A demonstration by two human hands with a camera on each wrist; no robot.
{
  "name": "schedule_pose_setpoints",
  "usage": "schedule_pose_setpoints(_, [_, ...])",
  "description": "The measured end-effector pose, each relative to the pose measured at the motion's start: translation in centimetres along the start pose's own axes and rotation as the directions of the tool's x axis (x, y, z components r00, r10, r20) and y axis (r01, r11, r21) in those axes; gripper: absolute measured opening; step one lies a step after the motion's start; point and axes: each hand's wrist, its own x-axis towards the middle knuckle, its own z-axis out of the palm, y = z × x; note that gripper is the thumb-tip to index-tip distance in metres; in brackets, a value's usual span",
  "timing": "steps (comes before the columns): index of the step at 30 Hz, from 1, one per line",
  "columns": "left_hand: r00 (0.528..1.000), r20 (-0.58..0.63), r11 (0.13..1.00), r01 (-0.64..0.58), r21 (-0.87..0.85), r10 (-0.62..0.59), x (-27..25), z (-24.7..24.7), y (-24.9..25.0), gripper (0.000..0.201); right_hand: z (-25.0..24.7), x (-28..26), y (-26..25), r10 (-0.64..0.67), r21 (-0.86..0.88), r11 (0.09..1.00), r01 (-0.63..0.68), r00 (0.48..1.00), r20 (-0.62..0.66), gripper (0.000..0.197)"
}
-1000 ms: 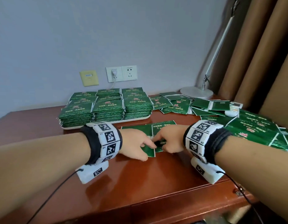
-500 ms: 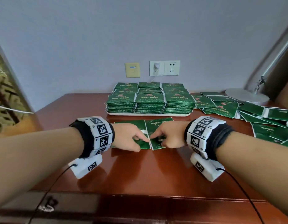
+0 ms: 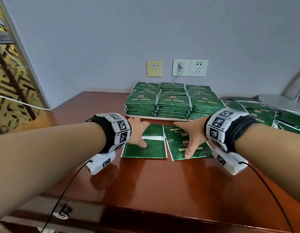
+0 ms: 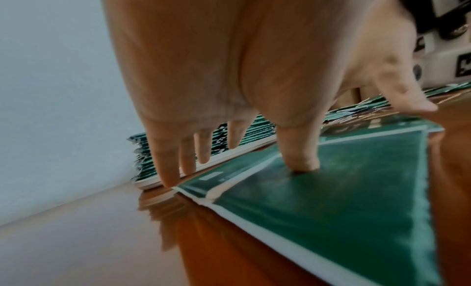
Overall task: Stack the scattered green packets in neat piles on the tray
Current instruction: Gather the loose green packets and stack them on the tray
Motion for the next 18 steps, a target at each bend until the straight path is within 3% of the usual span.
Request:
schedule_pose_setpoints(5, [0.995,0.098,0.997,0.036,-0.070,-0.029,1.3,-1.0,-0.8,0.118,0.2,1.1,0.2,0.031,0.031,0.999,-0.032,0.999,0.021,0.132])
schedule_pose_setpoints(9, [0.971,0.230,0.985,0.097,-0.140,-0.063,2.2,-1.1,-1.4,0.123,0.3,1.7,0.2,0.003,0.069,0.998,-0.001,1.000,-0.028,0.129])
schedule_pose_setpoints(14, [0.976,0.204,0.997,0.066,0.050,-0.075,2.6,-2.0,-0.6,0.121,0.1,1.9,0.1,-0.052,0.130,0.990,0.061,0.996,-0.068,0.110])
schedule_pose_setpoints(18, [0.985,0.143,0.977,0.064,0.205,-0.095,2.9,-2.4,0.3,0.118,0.3,2.0,0.2,-0.037,0.116,0.992,0.046,0.996,-0.080,0.121])
